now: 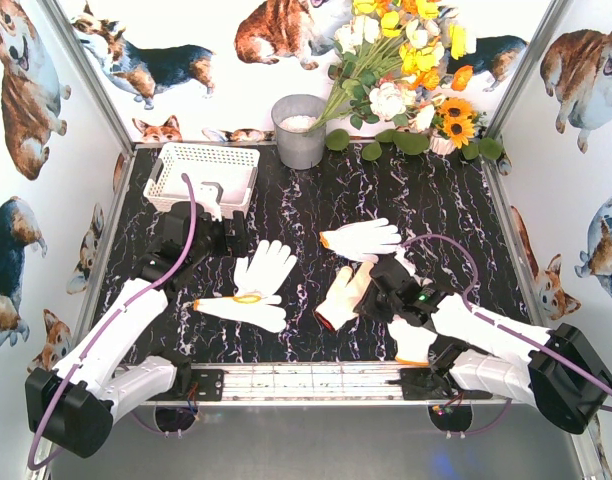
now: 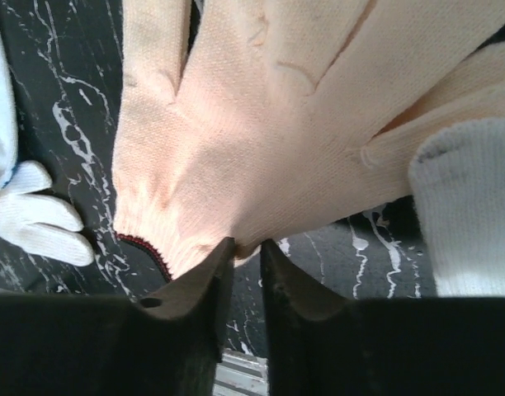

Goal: Put the gloves into the storage basket
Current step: Adjust the glove at the center of the board.

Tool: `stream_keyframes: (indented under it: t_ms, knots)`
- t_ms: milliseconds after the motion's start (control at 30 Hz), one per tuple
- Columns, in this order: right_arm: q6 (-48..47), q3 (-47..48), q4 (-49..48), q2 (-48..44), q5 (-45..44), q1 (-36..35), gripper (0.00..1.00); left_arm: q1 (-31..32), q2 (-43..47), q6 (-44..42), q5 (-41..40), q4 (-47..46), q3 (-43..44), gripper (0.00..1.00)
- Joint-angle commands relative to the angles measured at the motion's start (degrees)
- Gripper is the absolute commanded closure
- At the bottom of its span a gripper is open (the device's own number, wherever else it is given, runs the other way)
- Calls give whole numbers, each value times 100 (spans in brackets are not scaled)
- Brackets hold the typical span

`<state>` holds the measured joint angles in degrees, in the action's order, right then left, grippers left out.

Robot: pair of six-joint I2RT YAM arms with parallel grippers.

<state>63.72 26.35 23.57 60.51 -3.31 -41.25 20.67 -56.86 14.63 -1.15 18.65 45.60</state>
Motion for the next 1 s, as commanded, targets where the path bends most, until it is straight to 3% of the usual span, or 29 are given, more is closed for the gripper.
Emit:
stream_keyframes:
  t_ms: [0,467,733,800,967]
  knots:
    - [-529,10,-506,-52,295,-61,86,29,-70,49,288,-179,-49,0]
    - [-2037,396,-1194,312,1699,-563,90,404,-262,-51,244,-135,-17,0]
    - [-2460,803,-897,733,1520,-975,89,612,-369,-72,50,-2,24,0]
    - [-2381,808,-844,654,1358,-981,84,677,-349,122,148,-69,-49,0]
    - [-2031,941,-105,97,578,-981,52,835,-211,1040,856,-730,-738,0]
